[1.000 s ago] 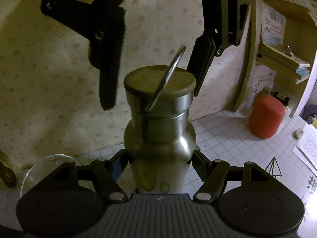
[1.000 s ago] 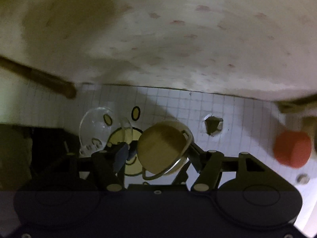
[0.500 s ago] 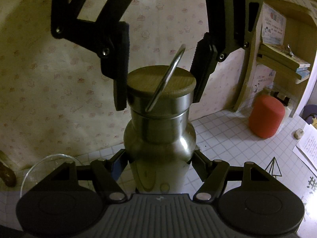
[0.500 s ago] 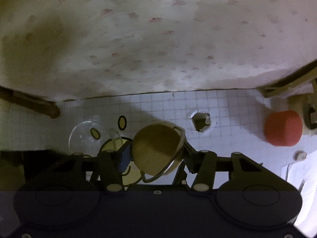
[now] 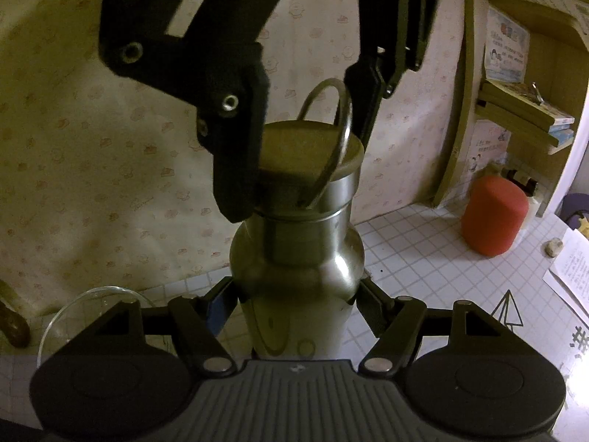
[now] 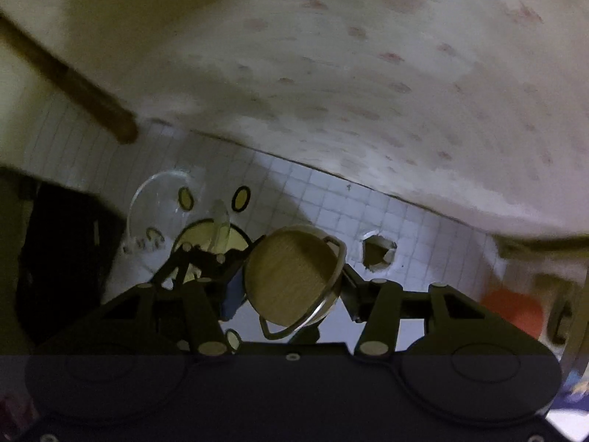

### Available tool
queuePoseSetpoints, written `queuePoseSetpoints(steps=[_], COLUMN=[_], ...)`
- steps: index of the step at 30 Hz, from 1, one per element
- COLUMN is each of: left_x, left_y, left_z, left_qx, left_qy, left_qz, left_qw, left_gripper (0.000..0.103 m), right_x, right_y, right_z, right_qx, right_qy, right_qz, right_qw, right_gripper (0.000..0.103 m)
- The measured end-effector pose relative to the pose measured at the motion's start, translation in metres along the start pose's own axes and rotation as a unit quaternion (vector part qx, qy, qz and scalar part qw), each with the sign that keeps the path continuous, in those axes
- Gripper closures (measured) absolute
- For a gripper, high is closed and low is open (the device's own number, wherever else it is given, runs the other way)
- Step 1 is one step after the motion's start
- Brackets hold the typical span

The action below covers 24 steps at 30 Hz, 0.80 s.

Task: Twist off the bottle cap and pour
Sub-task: 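Rotate the right tool back and twist the cap again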

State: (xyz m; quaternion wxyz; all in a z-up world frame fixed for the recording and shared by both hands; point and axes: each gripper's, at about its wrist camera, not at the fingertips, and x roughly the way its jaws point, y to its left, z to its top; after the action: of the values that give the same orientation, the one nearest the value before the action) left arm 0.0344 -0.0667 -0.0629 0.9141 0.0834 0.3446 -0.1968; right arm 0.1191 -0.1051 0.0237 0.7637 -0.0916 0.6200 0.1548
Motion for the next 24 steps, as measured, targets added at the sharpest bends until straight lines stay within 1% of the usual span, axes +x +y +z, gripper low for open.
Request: queuePoseSetpoints(steps=[5, 10, 11, 13, 16, 18, 19, 21, 24], left_x=[0.002, 0.004, 0.004, 0.004, 0.003, 0.003, 0.003, 0.003, 0.002], left_y=[0.001, 0.001, 0.002, 0.002, 0.002, 0.002, 0.002, 0.001, 0.002], left_z=[0.000, 0.000, 0.000, 0.000, -0.001, -0.001, -0.002, -0.003, -0.004], left_qx=[0.000, -0.003, -0.003, -0.003, -0.002, -0.001, -0.001, 0.001, 0.001], left_qy=[0.000, -0.001, -0.001, -0.001, -0.001, -0.001, -0.001, -0.002, -0.002], left_qz=[-0.001, -0.001, -0.001, -0.001, -0.002, -0.001, -0.001, 0.000, 0.000], left_qw=[1.0000, 1.0000, 1.0000, 1.0000, 1.0000, 1.0000, 1.0000, 1.0000, 1.0000], left_gripper=[0.034, 0.034, 0.034, 0.034, 0.034, 0.034, 0.034, 0.034, 0.034], right_x=[0.000, 0.001, 0.001, 0.002, 0.002, 0.002, 0.002, 0.002, 0.002], right_y=[0.015, 0.030, 0.033, 0.033, 0.030, 0.028, 0.027, 0.023, 0.016], right_z=[-0.002, -0.004, -0.005, -0.004, -0.002, -0.001, -0.001, 0.000, 0.001], right_qx=[-0.084, -0.168, -0.177, -0.177, -0.157, -0.138, -0.132, -0.101, -0.053], right_qy=[0.002, 0.005, 0.006, 0.009, 0.013, 0.018, 0.020, 0.024, 0.027], right_qz=[-0.023, -0.047, -0.053, -0.055, -0.054, -0.050, -0.048, -0.039, -0.029], right_qw=[0.996, 0.985, 0.983, 0.983, 0.986, 0.989, 0.990, 0.994, 0.998], right_gripper=[0.049, 0.048, 0.048, 0.048, 0.047, 0.046, 0.042, 0.038, 0.037])
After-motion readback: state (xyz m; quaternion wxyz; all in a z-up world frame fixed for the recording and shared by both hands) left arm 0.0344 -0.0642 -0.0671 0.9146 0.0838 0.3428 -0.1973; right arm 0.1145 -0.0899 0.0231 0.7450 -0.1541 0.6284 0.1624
